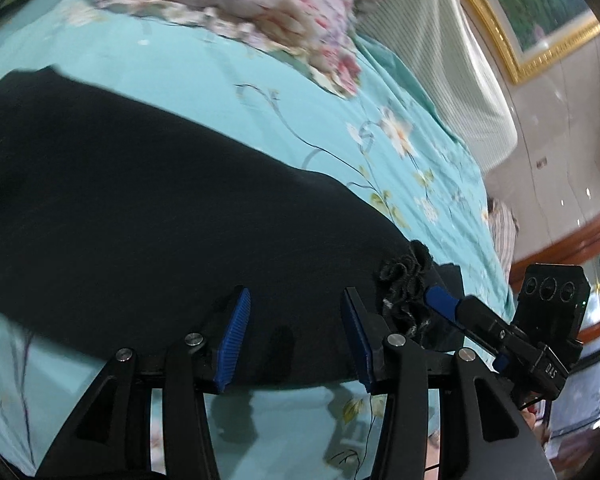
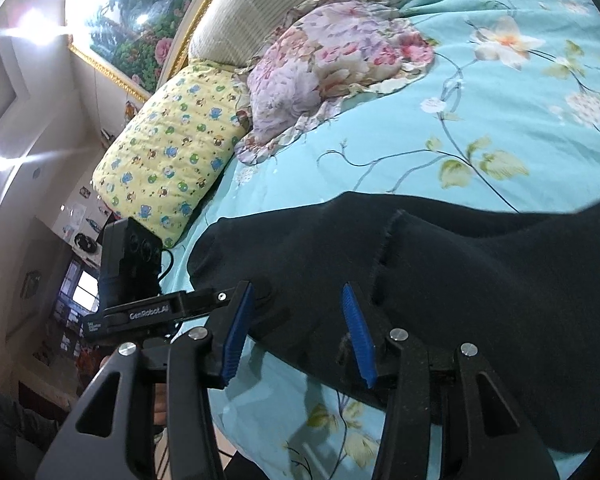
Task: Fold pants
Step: 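Lay the cuff onto the folded pants and open both grippers, then grasp the end of the folded dark pants with the right gripper while the left gripper grasps beside it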
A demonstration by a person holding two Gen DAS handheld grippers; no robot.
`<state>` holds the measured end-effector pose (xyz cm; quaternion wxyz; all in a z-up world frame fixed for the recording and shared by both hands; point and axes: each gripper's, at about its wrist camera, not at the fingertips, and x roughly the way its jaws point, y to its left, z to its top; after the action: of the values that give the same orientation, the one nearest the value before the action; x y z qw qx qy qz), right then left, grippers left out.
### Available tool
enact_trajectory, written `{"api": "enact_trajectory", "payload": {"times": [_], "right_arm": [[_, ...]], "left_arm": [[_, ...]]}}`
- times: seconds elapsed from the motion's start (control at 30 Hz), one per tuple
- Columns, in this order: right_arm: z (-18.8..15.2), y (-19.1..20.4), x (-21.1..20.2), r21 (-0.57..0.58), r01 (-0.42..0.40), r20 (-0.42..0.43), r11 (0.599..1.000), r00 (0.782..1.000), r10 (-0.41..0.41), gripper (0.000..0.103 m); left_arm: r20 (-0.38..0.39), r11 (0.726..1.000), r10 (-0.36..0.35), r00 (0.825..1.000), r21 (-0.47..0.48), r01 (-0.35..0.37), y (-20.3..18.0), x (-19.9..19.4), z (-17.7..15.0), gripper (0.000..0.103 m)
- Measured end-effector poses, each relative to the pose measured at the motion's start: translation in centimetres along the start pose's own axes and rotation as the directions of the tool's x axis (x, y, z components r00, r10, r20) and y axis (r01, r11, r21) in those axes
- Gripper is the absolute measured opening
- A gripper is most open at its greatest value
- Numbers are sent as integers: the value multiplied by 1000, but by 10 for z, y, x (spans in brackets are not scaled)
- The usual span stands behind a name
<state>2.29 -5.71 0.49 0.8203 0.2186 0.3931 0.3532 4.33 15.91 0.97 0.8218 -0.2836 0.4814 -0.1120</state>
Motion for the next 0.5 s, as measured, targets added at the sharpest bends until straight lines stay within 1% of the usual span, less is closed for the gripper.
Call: {"api": "enact_trajectory", "payload": {"times": [0.13, 0.23, 0.37, 0.5], "right_arm": [[9, 10, 12, -37, -9, -15, 999, 1000, 8, 56], [15, 18, 24, -66, -20, -32, 998, 999, 18, 56], [23, 27, 41, -98, -38, -63, 994, 998, 32, 56], [28, 37, 56, -123, -59, -93, 991, 995, 47, 56]], "left_arm": [[39, 998, 34, 999, -53, -32, 17, -21, -6, 48], [74, 993, 71, 995, -103, -63, 32, -40, -12, 49], [112, 985, 90, 990, -158, -72, 51, -65, -20, 49], [156, 973, 149, 976, -199, -117, 66, -86, -29, 51]]}}
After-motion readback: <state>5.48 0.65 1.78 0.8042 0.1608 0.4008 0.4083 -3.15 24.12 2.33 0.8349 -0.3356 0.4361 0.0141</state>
